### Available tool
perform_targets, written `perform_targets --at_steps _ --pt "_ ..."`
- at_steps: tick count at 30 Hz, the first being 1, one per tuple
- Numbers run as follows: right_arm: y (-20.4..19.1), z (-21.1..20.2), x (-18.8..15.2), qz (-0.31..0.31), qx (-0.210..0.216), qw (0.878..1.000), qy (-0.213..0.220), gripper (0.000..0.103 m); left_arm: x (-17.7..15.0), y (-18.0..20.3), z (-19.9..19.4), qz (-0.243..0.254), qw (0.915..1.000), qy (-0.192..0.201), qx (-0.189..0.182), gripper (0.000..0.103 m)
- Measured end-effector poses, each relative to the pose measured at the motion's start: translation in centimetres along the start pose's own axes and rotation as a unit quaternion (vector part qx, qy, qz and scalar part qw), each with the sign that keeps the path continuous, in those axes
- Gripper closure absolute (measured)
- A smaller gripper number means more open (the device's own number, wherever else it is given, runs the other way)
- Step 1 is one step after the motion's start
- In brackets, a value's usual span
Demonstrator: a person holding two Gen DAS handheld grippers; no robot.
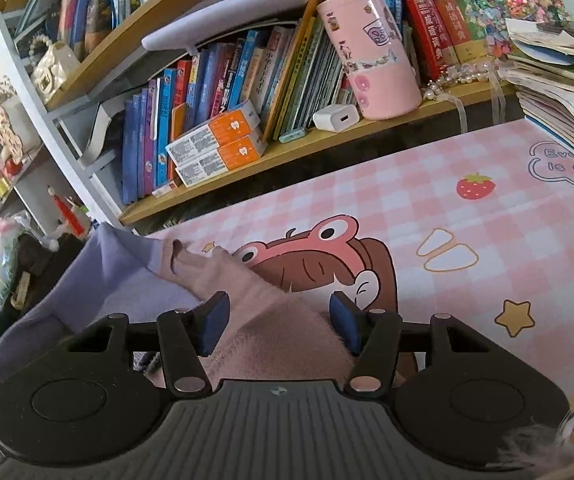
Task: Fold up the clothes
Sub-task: 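Lift the sweater with both grippers, shifting the right gripper onto the pink back, then swing the sweater down onto the mat and open the left gripper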
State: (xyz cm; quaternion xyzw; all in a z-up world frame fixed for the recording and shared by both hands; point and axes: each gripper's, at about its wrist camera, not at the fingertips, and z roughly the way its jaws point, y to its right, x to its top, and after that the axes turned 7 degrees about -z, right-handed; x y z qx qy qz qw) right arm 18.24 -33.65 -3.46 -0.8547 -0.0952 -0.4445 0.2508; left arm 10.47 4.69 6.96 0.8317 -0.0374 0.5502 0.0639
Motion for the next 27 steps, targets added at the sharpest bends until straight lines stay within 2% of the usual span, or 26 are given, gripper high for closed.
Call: perform_targets --at_steps 2,4,6,8,10,12,16,18,20,21,22,23,25,27 --pt "0.1 0.1 -0.1 0.001 -0.001 1.000 -0.002 0.049 -1.9 4.4 1.6 0.065 0.9968 -0.033 -0.031 0.092" --pt "0.3 0.1 -0.2 0.004 -0.002 1.000 -0.003 0.049 -3.7 8.8 3.3 0.110 0.9895 -0.061 -0.071 0.092" --pt "0.3 0.2 -0.2 0.005 -0.003 1.000 -0.005 0.049 -5.2 12.5 4.7 0.146 0.9805 -0.079 -0.105 0.085" --pt "0.3 0.2 -0.2 0.002 -0.004 1.000 -0.006 0.049 -6.7 15.6 5.6 0.199 0.9707 -0.081 -0.108 0.074" --pt "0.2 0.1 -0.1 -0.001 -0.004 1.000 -0.006 0.049 -7.9 17.9 6.2 0.252 0.9599 -0.075 -0.096 0.073" --pt "0.2 0.2 -0.1 -0.001 -0.004 1.000 -0.007 0.049 -8.7 18.7 6.4 0.281 0.9543 -0.069 -0.074 0.074" --pt "-0.1 0.3 -0.1 -0.012 -0.009 1.000 -0.009 0.049 -7.5 17.8 6.8 0.236 0.9667 -0.075 -0.064 0.076" --pt "-0.2 0.3 -0.2 -0.017 -0.012 1.000 -0.010 0.049 -6.7 17.7 7.3 0.232 0.9690 -0.070 -0.049 0.078" --pt "-0.3 0.3 -0.2 -0.020 -0.013 1.000 -0.010 0.049 -6.3 17.1 8.2 0.223 0.9702 -0.082 -0.047 0.077" --pt "-0.2 0.3 -0.2 -0.019 -0.013 1.000 -0.010 0.049 -6.3 16.7 8.7 0.216 0.9712 -0.088 -0.046 0.080" --pt "-0.2 0.3 -0.2 -0.019 -0.013 1.000 -0.011 0.049 -6.3 16.2 8.8 0.209 0.9729 -0.089 -0.043 0.087" --pt "-0.2 0.3 -0.2 -0.020 -0.013 1.000 -0.011 0.049 -6.1 15.7 8.7 0.196 0.9759 -0.086 -0.043 0.098" --pt "-0.2 0.3 -0.2 -0.024 -0.015 1.000 -0.011 0.049 -4.3 13.6 7.4 0.140 0.9868 -0.060 -0.054 0.098" --pt "-0.2 0.3 -0.2 -0.024 -0.015 1.000 -0.012 0.049 -1.8 10.4 5.1 0.080 0.9956 -0.015 -0.047 0.099"
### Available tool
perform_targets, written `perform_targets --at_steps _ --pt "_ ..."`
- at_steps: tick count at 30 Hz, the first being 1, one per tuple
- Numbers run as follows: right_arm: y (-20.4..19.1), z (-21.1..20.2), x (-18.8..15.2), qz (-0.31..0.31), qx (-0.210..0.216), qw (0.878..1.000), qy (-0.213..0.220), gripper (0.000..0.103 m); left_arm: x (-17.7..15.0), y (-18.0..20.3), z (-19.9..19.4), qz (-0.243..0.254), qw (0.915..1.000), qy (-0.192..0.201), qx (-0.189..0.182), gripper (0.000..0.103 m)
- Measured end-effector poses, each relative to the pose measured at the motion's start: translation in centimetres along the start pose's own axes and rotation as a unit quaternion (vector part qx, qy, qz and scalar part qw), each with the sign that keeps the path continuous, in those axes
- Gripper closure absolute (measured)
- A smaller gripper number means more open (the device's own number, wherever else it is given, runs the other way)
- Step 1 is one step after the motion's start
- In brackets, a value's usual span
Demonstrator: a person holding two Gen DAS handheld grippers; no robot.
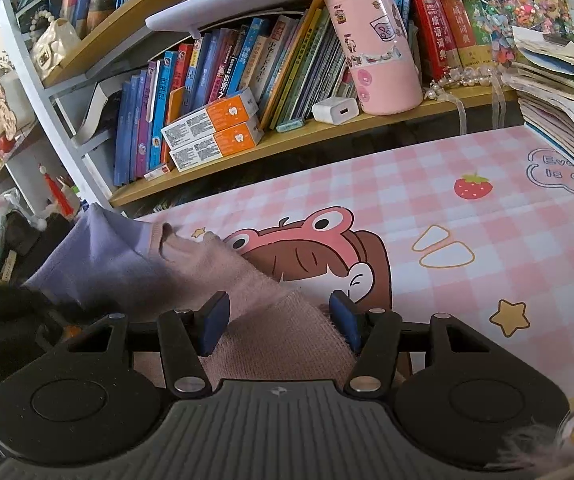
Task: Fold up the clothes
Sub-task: 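Swing the sweater down onto the mat and open the left gripper, then lay the pink back flat with the right gripper and release it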
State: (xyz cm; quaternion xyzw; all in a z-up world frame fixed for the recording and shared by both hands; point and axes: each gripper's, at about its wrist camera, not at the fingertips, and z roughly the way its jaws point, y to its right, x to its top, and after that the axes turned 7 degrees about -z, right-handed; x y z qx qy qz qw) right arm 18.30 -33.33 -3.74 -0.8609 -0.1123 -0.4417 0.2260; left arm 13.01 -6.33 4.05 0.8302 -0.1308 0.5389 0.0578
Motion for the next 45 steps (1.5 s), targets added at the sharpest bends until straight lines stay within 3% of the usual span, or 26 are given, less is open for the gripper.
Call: perform_targets --at_steps 3,5,7,9,11,13,16,19,21,23,26,28,31,35,40,42,43,45 --pt "0.0 0.2 -0.1 0.001 -0.001 1.000 -0.002 0.049 2.6 -6.9 -4.4 -0.082 0.9930 0.062 0.058 0.099" --pt "0.0 0.2 -0.1 0.001 -0.001 1.000 -0.002 0.049 3.2 -12.0 -6.9 -0.115 0.9812 0.084 0.130 0.099" --pt "-0.1 0.3 -0.1 0.001 -0.002 1.000 -0.002 0.049 2.8 -16.6 -8.8 -0.131 0.9627 0.098 0.215 0.099" --pt "-0.2 0.4 0.0 -0.002 -0.004 1.000 -0.003 0.049 1.2 -20.2 -9.8 -0.109 0.9382 0.109 0.310 0.099" --pt "-0.2 0.4 0.0 -0.004 -0.005 1.000 -0.003 0.049 -0.4 -23.2 -9.7 -0.095 0.9170 0.087 0.378 0.099" --pt "-0.2 0.4 0.0 -0.004 -0.003 1.000 -0.003 0.049 -1.8 -25.9 -9.6 -0.106 0.9048 0.064 0.407 0.099" --pt "-0.1 0.4 0.0 -0.004 -0.001 1.000 -0.003 0.049 -2.9 -27.6 -8.9 -0.106 0.9016 0.031 0.418 0.099" --pt "-0.2 0.4 -0.1 -0.008 0.000 1.000 -0.003 0.049 -3.5 -27.9 -8.0 -0.112 0.9045 -0.012 0.411 0.090" --pt "-0.3 0.3 -0.1 -0.009 0.001 1.000 -0.003 0.049 -4.0 -26.8 -8.1 -0.123 0.9080 -0.008 0.400 0.090" --pt "-0.2 0.3 -0.1 -0.008 0.003 1.000 -0.003 0.049 -4.5 -25.1 -8.9 -0.143 0.9266 0.006 0.347 0.090" --pt "-0.1 0.2 -0.1 -0.006 0.006 1.000 -0.002 0.050 -5.7 -20.4 -10.3 -0.160 0.9609 0.003 0.226 0.090" --pt "-0.1 0.1 -0.1 -0.003 0.009 1.000 -0.001 0.050 -6.7 -17.3 -10.9 -0.155 0.9744 -0.007 0.163 0.090" --pt "0.1 -0.4 -0.1 0.008 0.013 1.000 0.002 0.052 -8.3 -12.6 -11.7 -0.138 0.9868 -0.025 0.081 0.090" --pt "0.3 -2.8 -0.3 0.007 0.010 1.000 0.018 0.052 -10.2 -8.4 -12.6 -0.108 0.9932 -0.042 0.014 0.089" --pt "0.1 -5.6 -1.3 -0.036 0.011 0.999 0.000 0.047 -11.9 -7.6 -11.7 -0.090 0.9920 -0.087 0.015 0.089" --pt "-0.2 -6.3 -1.4 -0.062 -0.002 0.998 -0.005 0.034 -12.3 -8.4 -11.2 -0.097 0.9899 -0.102 0.019 0.089" --pt "-0.3 -6.6 -1.4 -0.074 -0.008 0.997 -0.004 0.022 -12.6 -8.8 -11.2 -0.103 0.9892 -0.103 0.016 0.089" --pt "-0.6 -7.0 -1.4 -0.100 -0.012 0.995 -0.014 0.020 -12.9 -9.3 -11.3 -0.110 0.9886 -0.102 0.014 0.089"
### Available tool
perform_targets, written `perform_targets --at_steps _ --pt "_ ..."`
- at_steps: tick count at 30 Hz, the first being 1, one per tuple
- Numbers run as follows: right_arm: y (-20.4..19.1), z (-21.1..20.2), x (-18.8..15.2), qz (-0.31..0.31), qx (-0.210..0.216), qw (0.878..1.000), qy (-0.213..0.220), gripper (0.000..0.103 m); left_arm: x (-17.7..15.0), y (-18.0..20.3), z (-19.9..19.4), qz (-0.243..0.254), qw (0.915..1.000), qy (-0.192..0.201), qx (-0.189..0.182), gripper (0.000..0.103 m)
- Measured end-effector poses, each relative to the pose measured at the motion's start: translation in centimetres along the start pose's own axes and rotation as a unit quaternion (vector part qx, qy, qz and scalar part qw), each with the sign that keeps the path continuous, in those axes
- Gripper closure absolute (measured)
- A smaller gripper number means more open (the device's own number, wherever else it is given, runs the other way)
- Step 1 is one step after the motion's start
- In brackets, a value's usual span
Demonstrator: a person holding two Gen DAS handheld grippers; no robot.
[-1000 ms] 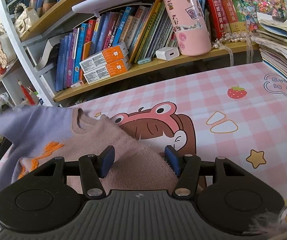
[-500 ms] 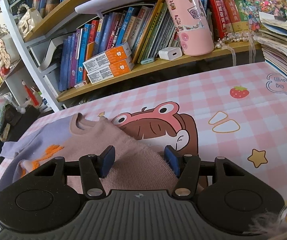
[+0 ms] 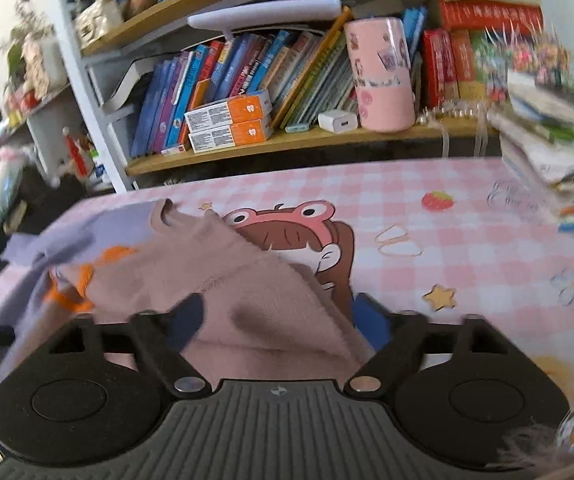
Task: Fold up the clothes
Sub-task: 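Lay the pink back flat with the right gripper and release it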
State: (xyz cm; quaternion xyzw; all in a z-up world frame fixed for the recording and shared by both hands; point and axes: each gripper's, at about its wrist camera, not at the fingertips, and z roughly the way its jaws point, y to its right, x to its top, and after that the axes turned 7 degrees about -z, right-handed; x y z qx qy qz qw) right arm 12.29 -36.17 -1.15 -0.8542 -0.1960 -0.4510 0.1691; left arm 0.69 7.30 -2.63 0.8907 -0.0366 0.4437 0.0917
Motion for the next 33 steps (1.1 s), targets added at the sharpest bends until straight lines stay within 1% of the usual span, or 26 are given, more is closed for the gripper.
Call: perform_targets --at_steps 2,3,4,6,8,9,10,12,14,15,17,19,20,21,22,23,24,25,27,28,29,31,33 --pt "-0.4 -0.1 0.0 -0.027 -0.003 1.000 -0.015 0.020 -0.1 -0.5 -0.1 -0.005 1.0000 0.003 -0.001 0.089" --pt "-0.7 0.2 0.0 -0.046 -0.008 0.999 -0.029 0.021 -0.2 -0.8 -0.1 -0.007 1.0000 0.004 -0.002 0.089" --pt "-1.0 0.6 -0.1 -0.062 -0.016 0.997 -0.044 0.024 -0.2 -1.0 -0.1 -0.011 0.9999 0.006 -0.003 0.089" --pt "-0.9 1.3 -0.3 -0.070 -0.038 0.995 -0.063 0.041 -0.2 -1.5 0.0 -0.026 0.9996 0.010 -0.008 0.089" --pt "-0.3 1.3 -0.1 -0.048 -0.067 0.995 -0.060 0.086 -0.1 -1.9 0.1 -0.036 0.9992 0.010 -0.014 0.089" --pt "0.0 1.2 0.0 -0.034 -0.082 0.995 -0.056 0.095 -0.2 -2.0 0.1 -0.039 0.9991 0.010 -0.016 0.089" --pt "0.3 0.4 0.6 -0.015 -0.079 0.996 -0.033 0.098 -0.2 -2.1 0.2 -0.042 0.9989 0.010 -0.018 0.089" --pt "0.9 -1.9 2.2 0.029 -0.054 0.998 0.033 0.099 -0.2 -2.2 0.2 -0.048 0.9986 0.010 -0.022 0.089" --pt "0.5 -3.6 4.2 0.034 -0.062 0.994 0.084 0.099 -0.2 -2.3 0.2 -0.052 0.9983 0.010 -0.025 0.089" --pt "0.0 -4.0 5.3 0.024 -0.078 0.991 0.102 0.099 -0.3 -2.4 0.2 -0.052 0.9983 0.010 -0.025 0.089" --pt "-1.5 -3.1 7.7 -0.026 -0.140 0.983 0.116 0.099 -0.2 -2.4 0.2 -0.054 0.9982 0.010 -0.025 0.089" --pt "-2.3 -0.1 9.7 -0.063 -0.182 0.977 0.092 0.099 -0.2 -2.4 0.2 -0.056 0.9981 0.011 -0.024 0.089" --pt "-2.1 1.9 10.3 -0.073 -0.198 0.975 0.070 0.098 -0.2 -2.4 0.3 -0.058 0.9980 0.011 -0.024 0.089" --pt "-1.8 4.1 10.8 -0.079 -0.213 0.973 0.044 0.095 -0.2 -2.4 0.3 -0.059 0.9979 0.011 -0.024 0.089" --pt "-1.4 6.7 10.9 -0.092 -0.236 0.967 0.016 0.081 -0.2 -2.4 0.3 -0.059 0.9979 0.011 -0.024 0.089" --pt "-1.0 9.3 10.9 -0.110 -0.264 0.958 -0.013 0.068 -0.2 -2.4 0.3 -0.059 0.9979 0.011 -0.024 0.089" --pt "-0.7 11.3 10.6 -0.124 -0.282 0.951 -0.034 0.067 -0.2 -2.4 0.3 -0.059 0.9979 0.011 -0.023 0.089" --pt "-0.3 12.7 10.2 -0.132 -0.293 0.946 -0.048 0.068 -0.2 -2.3 0.3 -0.058 0.9980 0.011 -0.023 0.089" --pt "0.0 13.5 9.5 -0.127 -0.308 0.942 -0.048 0.068 -0.2 -2.3 0.2 -0.057 0.9981 0.011 -0.022 0.089" --pt "-0.1 13.2 9.1 -0.119 -0.310 0.943 -0.034 0.065 -0.2 -2.3 0.2 -0.057 0.9980 0.011 -0.023 0.089" --pt "-0.3 12.4 8.9 -0.109 -0.307 0.945 -0.015 0.061 -0.2 -2.4 0.2 -0.058 0.9980 0.011 -0.023 0.089" --pt "-1.1 10.4 8.1 -0.094 -0.298 0.950 0.019 0.058 -0.2 -2.4 0.3 -0.057 0.9980 0.011 -0.023 0.089" --pt "-1.6 7.8 7.4 -0.065 -0.274 0.958 0.053 0.055 -0.2 -2.2 0.1 -0.053 0.9983 0.014 -0.019 0.089"
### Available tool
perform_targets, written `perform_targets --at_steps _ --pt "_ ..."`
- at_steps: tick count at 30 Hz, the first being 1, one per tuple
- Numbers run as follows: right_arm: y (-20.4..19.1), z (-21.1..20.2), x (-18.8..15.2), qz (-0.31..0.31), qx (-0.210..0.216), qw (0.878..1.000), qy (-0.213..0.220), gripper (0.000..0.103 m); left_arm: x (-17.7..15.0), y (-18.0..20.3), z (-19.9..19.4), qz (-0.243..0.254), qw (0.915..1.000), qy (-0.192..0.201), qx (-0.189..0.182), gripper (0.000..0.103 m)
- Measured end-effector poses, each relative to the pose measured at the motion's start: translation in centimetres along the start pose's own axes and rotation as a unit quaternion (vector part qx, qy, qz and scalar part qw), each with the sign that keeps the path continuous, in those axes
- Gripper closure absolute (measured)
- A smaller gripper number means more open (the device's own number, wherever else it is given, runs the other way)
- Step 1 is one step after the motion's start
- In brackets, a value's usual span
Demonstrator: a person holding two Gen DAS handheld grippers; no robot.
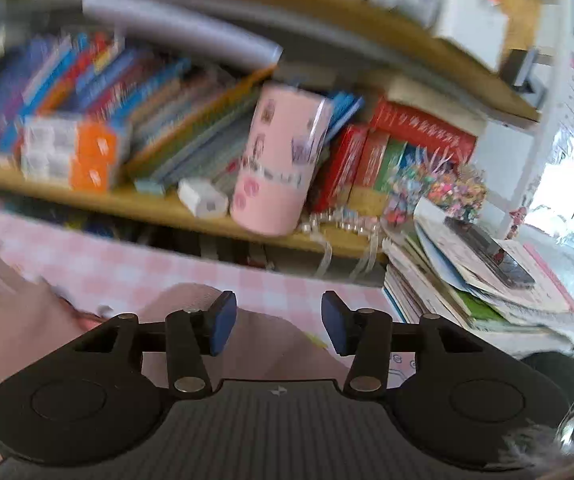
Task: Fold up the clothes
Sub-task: 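Lay the pink back flat with the right gripper and release it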
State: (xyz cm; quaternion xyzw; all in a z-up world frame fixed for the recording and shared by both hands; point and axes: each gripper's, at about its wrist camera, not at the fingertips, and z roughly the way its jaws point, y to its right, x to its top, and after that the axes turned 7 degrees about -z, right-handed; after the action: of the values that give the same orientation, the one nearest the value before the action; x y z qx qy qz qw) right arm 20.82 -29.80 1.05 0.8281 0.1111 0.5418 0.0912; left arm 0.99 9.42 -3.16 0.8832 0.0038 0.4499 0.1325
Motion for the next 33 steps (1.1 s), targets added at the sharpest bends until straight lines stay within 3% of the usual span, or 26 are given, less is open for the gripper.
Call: perform_targets --at_steps 3,6,8,13,15,17,19,27,30,33 --pt "1.2 -3.3 -1.0 0.069 0.086 0.994 0.004 0.042 0.3 -0.2 -1.0 -0.004 0.9997 0.025 -0.003 0.086" --pt "1.5 -5.0 -2.5 0.115 0.173 0.978 -0.030 0.043 2.5 -1.1 -2.1 -0.011 0.9984 0.056 -0.002 0.082" --pt "0.9 -4.9 -3.9 0.127 0.200 0.969 -0.067 0.047 4.1 -1.7 -2.4 -0.009 0.9974 0.071 0.008 0.074" --pt "-1.2 -4.8 -6.8 0.148 0.253 0.947 -0.130 0.059 6.5 -4.2 1.2 -0.009 0.9985 0.028 0.046 0.058" --pt "-2.1 -5.3 -6.9 0.132 0.257 0.949 -0.126 0.062 6.3 -4.9 2.7 -0.018 0.9987 0.009 0.047 0.054" --pt "-2.7 -5.3 -6.7 0.124 0.270 0.946 -0.129 0.092 6.2 -5.4 4.1 -0.028 0.9983 -0.007 0.050 0.055" --pt "-3.1 -4.7 -6.2 0.112 0.266 0.949 -0.129 0.095 6.1 -5.9 5.3 -0.038 0.9976 -0.020 0.056 0.058" --pt "-6.2 1.8 -3.3 0.063 0.175 0.978 -0.098 0.095 7.2 -5.8 7.5 -0.053 0.9967 -0.010 0.061 0.057" --pt "-6.2 2.7 -2.9 0.071 0.165 0.978 -0.105 0.090 6.9 -5.7 7.1 -0.054 0.9965 -0.009 0.064 0.055" --pt "-5.3 0.6 -3.9 0.075 0.188 0.973 -0.113 0.082 5.9 -5.5 5.7 -0.052 0.9970 -0.008 0.057 0.054"
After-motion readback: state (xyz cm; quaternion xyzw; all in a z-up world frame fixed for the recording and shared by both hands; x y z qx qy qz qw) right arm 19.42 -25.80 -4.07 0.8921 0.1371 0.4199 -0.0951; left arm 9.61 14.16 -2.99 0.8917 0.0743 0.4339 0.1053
